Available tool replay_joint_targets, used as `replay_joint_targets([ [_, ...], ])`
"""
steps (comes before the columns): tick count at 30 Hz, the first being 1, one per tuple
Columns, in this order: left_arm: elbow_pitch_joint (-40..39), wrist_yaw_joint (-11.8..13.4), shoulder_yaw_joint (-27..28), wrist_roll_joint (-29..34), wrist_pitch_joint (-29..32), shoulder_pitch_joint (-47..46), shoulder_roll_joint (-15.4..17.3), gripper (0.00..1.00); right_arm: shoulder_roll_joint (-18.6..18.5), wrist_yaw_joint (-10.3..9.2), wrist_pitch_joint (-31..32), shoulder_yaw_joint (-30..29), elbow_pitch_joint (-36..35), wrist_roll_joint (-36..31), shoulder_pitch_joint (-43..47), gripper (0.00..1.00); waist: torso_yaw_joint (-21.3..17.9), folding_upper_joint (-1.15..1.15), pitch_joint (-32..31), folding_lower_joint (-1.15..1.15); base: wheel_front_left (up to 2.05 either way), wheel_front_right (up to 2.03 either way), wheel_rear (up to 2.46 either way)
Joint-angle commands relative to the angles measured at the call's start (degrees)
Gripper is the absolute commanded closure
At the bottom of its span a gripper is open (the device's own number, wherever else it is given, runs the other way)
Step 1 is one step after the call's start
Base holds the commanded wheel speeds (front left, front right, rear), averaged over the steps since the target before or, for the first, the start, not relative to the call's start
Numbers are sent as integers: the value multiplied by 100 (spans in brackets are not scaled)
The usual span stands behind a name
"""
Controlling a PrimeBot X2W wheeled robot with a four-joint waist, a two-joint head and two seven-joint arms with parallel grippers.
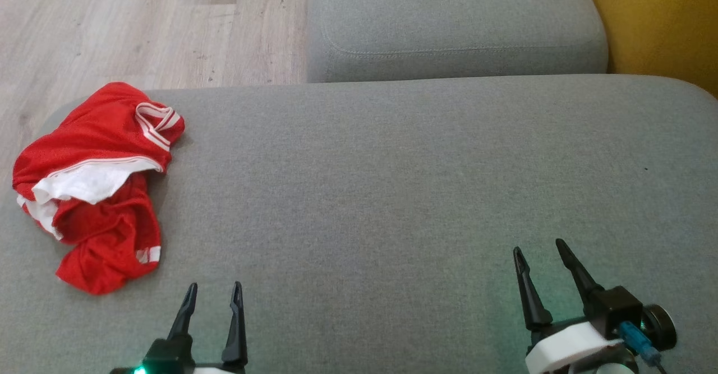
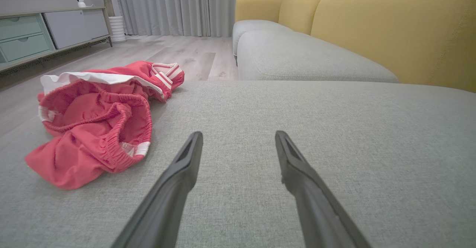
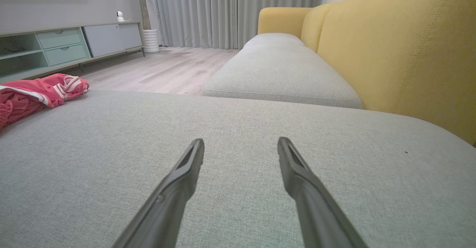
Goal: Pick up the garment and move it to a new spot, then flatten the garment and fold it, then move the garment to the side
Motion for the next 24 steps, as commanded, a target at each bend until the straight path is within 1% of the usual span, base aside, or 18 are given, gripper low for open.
replay_joint_targets([
  [1, -156, 73, 146, -9, -47, -210, 64, 0, -54, 44, -78, 142, -135, 0, -178, 0, 8, 0, -6, 0, 0, 0, 0],
  [7, -153, 106, 131, -17, -43, -218, 83, 0, -54, 44, -78, 128, -118, 9, -178, 0, 47, 0, -17, 0, 0, 0, 0],
  [11, -194, 128, 86, 5, -36, -275, 85, 0, -54, 44, -78, 50, -138, 15, -117, 0, 267, 0, -3, 0, 0, 0, 0],
  [15, -270, 144, 45, 34, -36, -339, 103, 0, -54, 44, -78, 27, -152, 39, -91, 0, 720, 0, 27, 0, 0, 0, 0],
  [24, -486, 208, 67, 31, -7, -338, 212, 0, -54, 44, -78, 177, -162, 137, -184, 0, 1840, 0, 47, 0, 0, 0, 0],
])
